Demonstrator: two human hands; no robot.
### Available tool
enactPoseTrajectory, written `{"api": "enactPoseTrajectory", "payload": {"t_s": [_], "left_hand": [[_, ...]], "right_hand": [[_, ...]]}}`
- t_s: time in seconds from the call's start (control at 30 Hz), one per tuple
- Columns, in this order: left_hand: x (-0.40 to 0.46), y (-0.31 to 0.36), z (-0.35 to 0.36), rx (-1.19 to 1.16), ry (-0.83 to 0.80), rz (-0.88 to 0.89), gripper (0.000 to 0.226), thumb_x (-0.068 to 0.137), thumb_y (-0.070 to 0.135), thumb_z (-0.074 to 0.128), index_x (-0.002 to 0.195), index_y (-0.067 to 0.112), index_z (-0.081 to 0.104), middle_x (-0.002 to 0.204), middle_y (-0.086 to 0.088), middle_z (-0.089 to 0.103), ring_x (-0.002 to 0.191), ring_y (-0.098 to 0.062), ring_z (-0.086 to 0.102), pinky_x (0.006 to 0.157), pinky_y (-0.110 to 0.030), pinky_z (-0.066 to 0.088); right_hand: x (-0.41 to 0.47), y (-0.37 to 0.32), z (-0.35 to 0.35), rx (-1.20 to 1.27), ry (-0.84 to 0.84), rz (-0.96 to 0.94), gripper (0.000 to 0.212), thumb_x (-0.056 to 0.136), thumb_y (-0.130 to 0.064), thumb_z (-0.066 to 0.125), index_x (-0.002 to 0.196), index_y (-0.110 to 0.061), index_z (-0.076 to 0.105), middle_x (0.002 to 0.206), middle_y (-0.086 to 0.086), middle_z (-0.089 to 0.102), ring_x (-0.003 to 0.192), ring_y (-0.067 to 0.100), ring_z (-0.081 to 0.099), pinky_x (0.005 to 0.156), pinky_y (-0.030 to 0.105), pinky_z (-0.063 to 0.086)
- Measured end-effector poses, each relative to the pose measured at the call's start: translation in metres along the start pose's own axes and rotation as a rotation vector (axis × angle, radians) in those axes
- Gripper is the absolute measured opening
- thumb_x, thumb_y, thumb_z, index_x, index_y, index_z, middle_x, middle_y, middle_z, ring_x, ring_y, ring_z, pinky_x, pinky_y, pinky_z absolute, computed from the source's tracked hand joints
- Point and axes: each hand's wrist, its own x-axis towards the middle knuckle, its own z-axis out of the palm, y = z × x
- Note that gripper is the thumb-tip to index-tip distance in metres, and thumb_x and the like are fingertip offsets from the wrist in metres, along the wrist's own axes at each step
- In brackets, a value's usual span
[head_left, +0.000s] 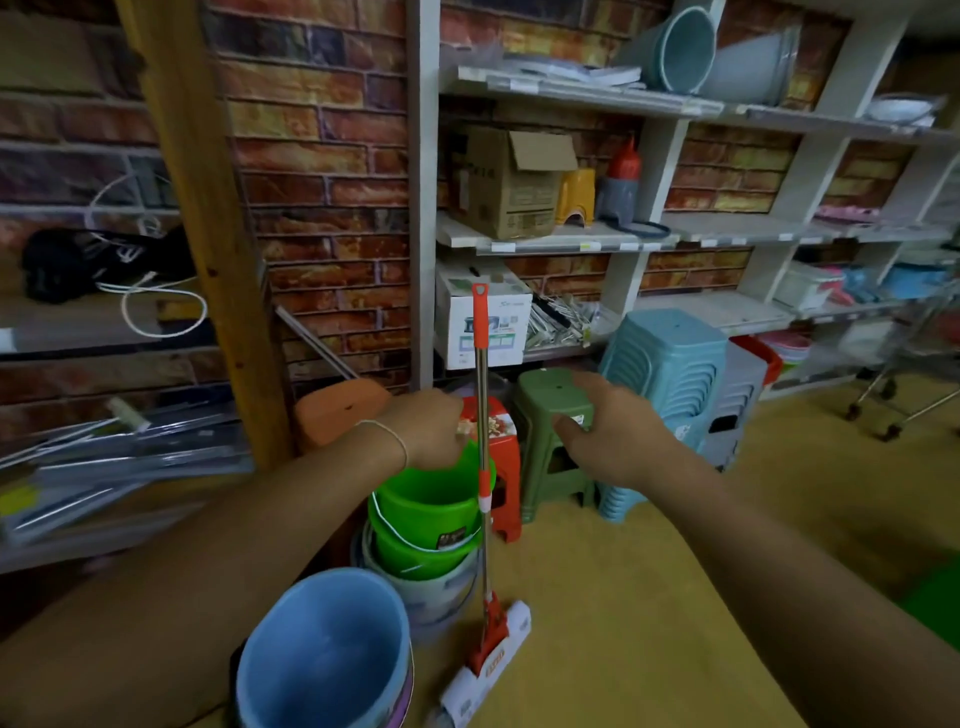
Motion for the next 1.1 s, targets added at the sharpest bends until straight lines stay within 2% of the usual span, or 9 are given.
{"api": "enactPoseTrajectory", "payload": {"t_s": [0.17,0.37,0.43,0.57,0.67,0.77,0.87,0.97,1.1], "left_hand": [[0.095,-0.035,0.020,-0.145,0.001,-0.007,0.042,0.096,0.037,0.054,0.129,0.013,0.048,0.117,-0.016,0.059,0.106,-0.033,0.059,0.080,-0.034,0.046],[0.196,-0.079,0.048,-0.239,-0.013,-0.041,0.040,0.096,0.038,0.054,0.125,0.010,0.054,0.119,-0.014,0.059,0.105,-0.030,0.059,0.075,-0.028,0.040],[0.216,-0.085,0.055,-0.261,-0.011,-0.027,0.038,0.096,0.035,0.053,0.124,0.010,0.054,0.120,-0.015,0.060,0.106,-0.031,0.059,0.077,-0.030,0.042],[0.245,-0.087,0.076,-0.429,0.011,-0.012,0.032,0.095,0.024,0.055,0.125,0.012,0.058,0.124,-0.013,0.063,0.114,-0.032,0.058,0.086,-0.026,0.041],[0.264,-0.084,0.091,-0.628,-0.036,-0.036,0.027,0.097,0.015,0.055,0.121,0.005,0.060,0.127,-0.016,0.061,0.119,-0.031,0.056,0.089,-0.020,0.034],[0.289,-0.081,0.110,-0.854,-0.052,-0.080,0.041,0.088,0.031,0.064,0.117,0.002,0.058,0.118,-0.018,0.064,0.113,-0.034,0.061,0.098,-0.038,0.046],[0.308,-0.081,0.139,-1.081,0.054,-0.177,0.055,0.069,0.053,0.064,0.113,0.021,0.058,0.118,-0.007,0.065,0.109,-0.024,0.062,0.100,-0.045,0.049],[0.300,-0.057,0.129,-1.128,0.082,-0.262,0.046,0.084,0.032,0.067,0.124,0.012,0.057,0.124,-0.012,0.064,0.113,-0.025,0.060,0.100,-0.040,0.047],[0.296,-0.036,0.152,-1.095,0.050,-0.384,0.027,0.094,0.027,0.061,0.111,0.006,0.063,0.110,-0.015,0.069,0.104,-0.030,0.063,0.088,-0.036,0.047]], "right_hand": [[0.094,0.013,0.028,-0.005,-0.026,-0.009,0.044,0.094,-0.030,0.059,0.130,-0.006,0.049,0.124,0.019,0.061,0.116,0.036,0.056,0.093,0.041,0.048],[0.194,0.015,0.063,0.022,-0.074,-0.003,0.042,0.095,-0.027,0.057,0.133,-0.008,0.050,0.121,0.016,0.064,0.113,0.032,0.059,0.088,0.031,0.045],[0.220,0.017,0.077,0.026,-0.099,-0.003,0.039,0.095,-0.027,0.056,0.130,-0.011,0.052,0.119,0.014,0.064,0.113,0.033,0.059,0.087,0.031,0.044],[0.264,0.024,0.103,0.032,-0.133,0.011,0.018,0.094,-0.032,0.055,0.101,-0.016,0.052,0.088,0.004,0.059,0.094,0.032,0.062,0.067,0.027,0.036],[0.293,0.029,0.119,0.069,-0.139,-0.002,0.025,0.092,-0.037,0.055,0.106,-0.016,0.053,0.092,0.002,0.062,0.090,0.028,0.063,0.066,0.026,0.037],[0.313,0.029,0.129,0.184,-0.164,0.020,0.032,0.091,-0.035,0.061,0.114,-0.016,0.050,0.097,-0.002,0.064,0.086,0.019,0.059,0.069,0.024,0.040],[0.325,0.027,0.136,0.307,-0.162,0.027,0.038,0.085,-0.036,0.066,0.115,-0.017,0.051,0.105,-0.002,0.068,0.095,0.019,0.063,0.082,0.029,0.048],[0.332,0.030,0.144,0.406,-0.128,-0.002,0.043,0.076,-0.045,0.063,0.110,-0.020,0.057,0.099,-0.006,0.068,0.092,0.020,0.066,0.086,0.041,0.053],[0.333,0.051,0.157,0.473,-0.035,-0.066,0.044,0.074,-0.051,0.060,0.103,-0.020,0.066,0.093,-0.004,0.071,0.086,0.018,0.067,0.081,0.042,0.054]]}}
